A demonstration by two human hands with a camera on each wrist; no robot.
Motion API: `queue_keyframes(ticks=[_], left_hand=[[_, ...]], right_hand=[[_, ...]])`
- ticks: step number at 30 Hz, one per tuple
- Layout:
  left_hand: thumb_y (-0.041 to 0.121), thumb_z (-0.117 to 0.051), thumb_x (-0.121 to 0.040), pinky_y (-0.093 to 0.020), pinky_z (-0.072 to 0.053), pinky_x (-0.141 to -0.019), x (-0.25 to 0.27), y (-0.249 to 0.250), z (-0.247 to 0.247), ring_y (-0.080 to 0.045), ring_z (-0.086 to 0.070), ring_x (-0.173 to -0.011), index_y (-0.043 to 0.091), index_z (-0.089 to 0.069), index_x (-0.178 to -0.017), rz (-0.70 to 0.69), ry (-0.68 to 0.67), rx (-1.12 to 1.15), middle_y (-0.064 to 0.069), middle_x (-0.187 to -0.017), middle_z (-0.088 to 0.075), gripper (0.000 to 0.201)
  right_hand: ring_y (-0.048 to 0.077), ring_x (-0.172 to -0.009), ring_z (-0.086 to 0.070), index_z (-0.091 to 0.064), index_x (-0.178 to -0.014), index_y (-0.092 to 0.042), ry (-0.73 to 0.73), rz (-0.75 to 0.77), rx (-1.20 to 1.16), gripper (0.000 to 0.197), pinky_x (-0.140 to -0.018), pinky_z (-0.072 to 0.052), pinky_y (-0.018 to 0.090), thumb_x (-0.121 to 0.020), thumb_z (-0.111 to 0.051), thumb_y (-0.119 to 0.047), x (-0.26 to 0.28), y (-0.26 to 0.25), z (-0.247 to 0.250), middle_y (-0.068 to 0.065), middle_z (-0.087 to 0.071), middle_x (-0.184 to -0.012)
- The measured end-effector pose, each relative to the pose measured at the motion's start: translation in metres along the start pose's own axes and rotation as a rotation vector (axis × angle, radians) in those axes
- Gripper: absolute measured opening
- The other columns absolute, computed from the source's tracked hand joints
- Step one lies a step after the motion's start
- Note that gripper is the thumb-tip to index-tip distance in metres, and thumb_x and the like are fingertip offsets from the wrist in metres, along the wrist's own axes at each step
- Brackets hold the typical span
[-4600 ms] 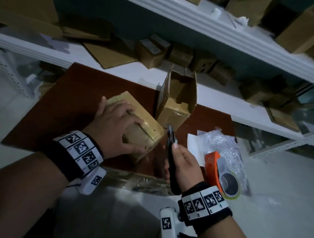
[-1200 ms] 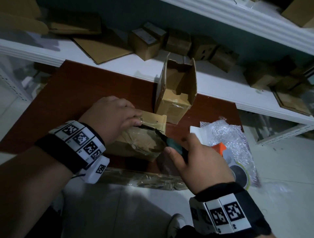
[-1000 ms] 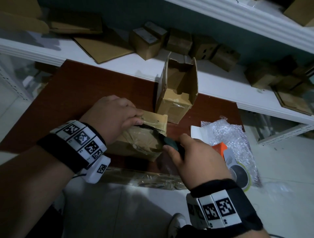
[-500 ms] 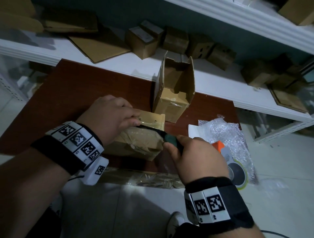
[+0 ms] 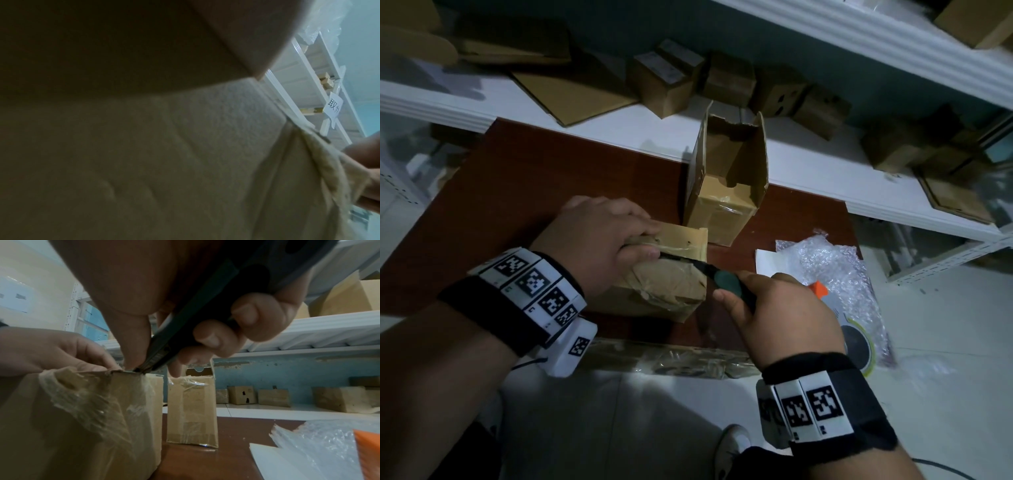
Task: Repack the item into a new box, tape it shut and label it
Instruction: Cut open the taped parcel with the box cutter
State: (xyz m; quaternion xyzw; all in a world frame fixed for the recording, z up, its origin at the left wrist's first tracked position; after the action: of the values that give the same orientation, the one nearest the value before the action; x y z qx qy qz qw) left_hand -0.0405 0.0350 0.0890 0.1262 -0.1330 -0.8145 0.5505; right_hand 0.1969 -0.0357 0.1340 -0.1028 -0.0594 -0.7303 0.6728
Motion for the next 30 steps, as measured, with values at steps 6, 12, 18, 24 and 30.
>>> queue_keyframes(ticks=[6, 12, 18, 24, 30], left_hand=[[0.061, -0.035, -0.093, -0.039, -0.027, -0.101, -0.001, -0.001, 0.000, -0.010, -0.049, -0.118, 0.044, -0.060, -0.128, -0.028, 0.020, -0.007, 0.020, -0.130, -0.057, 0.046], [0.065, -0.028, -0.088, -0.040, -0.027, -0.100, -0.001, -0.002, -0.001, -0.013, -0.051, -0.117, 0.042, -0.062, -0.126, -0.030, 0.031, 0.009, 0.018, -0.130, -0.059, 0.056], [0.064, -0.027, -0.090, -0.041, -0.028, -0.100, 0.000, 0.000, -0.002, -0.015, -0.052, -0.118, 0.041, -0.062, -0.126, -0.037, 0.031, -0.013, 0.016, -0.130, -0.059, 0.056], [0.064, -0.026, -0.090, -0.041, -0.029, -0.099, 0.000, -0.001, -0.003, -0.014, -0.052, -0.119, 0.041, -0.063, -0.125, -0.029, 0.034, -0.026, 0.016, -0.130, -0.060, 0.056], [0.064, -0.027, -0.089, -0.046, -0.031, -0.101, 0.001, 0.003, -0.001, -0.017, -0.054, -0.118, 0.039, -0.065, -0.123, -0.029, 0.039, 0.001, 0.013, -0.129, -0.062, 0.057]], right_hand=[[0.024, -0.097, -0.063, -0.053, -0.132, -0.047, 0.043, 0.001, 0.070, 0.053, -0.063, -0.043, 0.030, -0.090, -0.040, -0.076, 0.000, 0.002, -0.003, -0.004, -0.059, -0.102], [0.028, -0.095, -0.064, -0.057, -0.133, -0.045, 0.070, 0.013, 0.075, 0.052, -0.070, -0.045, 0.034, -0.090, -0.043, -0.074, -0.004, 0.004, -0.005, -0.001, -0.062, -0.100], [0.023, -0.102, -0.064, -0.055, -0.133, -0.043, -0.022, 0.012, -0.026, 0.051, -0.072, -0.050, 0.033, -0.092, -0.044, -0.072, -0.002, 0.008, 0.001, -0.002, -0.063, -0.109], [0.027, -0.095, -0.064, -0.058, -0.126, -0.040, 0.010, 0.042, -0.001, 0.046, -0.071, -0.053, 0.035, -0.093, -0.043, -0.068, -0.004, -0.001, -0.003, -0.002, -0.058, -0.098], [0.025, -0.095, -0.064, -0.060, -0.125, -0.041, -0.012, 0.029, -0.031, 0.046, -0.071, -0.052, 0.035, -0.093, -0.043, -0.069, -0.005, 0.002, -0.003, -0.002, -0.058, -0.095]])
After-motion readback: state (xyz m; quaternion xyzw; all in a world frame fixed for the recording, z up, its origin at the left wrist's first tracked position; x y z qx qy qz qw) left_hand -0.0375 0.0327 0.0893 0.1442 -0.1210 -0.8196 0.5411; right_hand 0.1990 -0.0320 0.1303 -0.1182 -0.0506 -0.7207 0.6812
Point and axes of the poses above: each hand's wrist, its own x-axis away from the middle knuckle, its own z-axis out of the back of the hand, y = z × x, the point moved 2 cm from there along -x, towards the middle knuckle
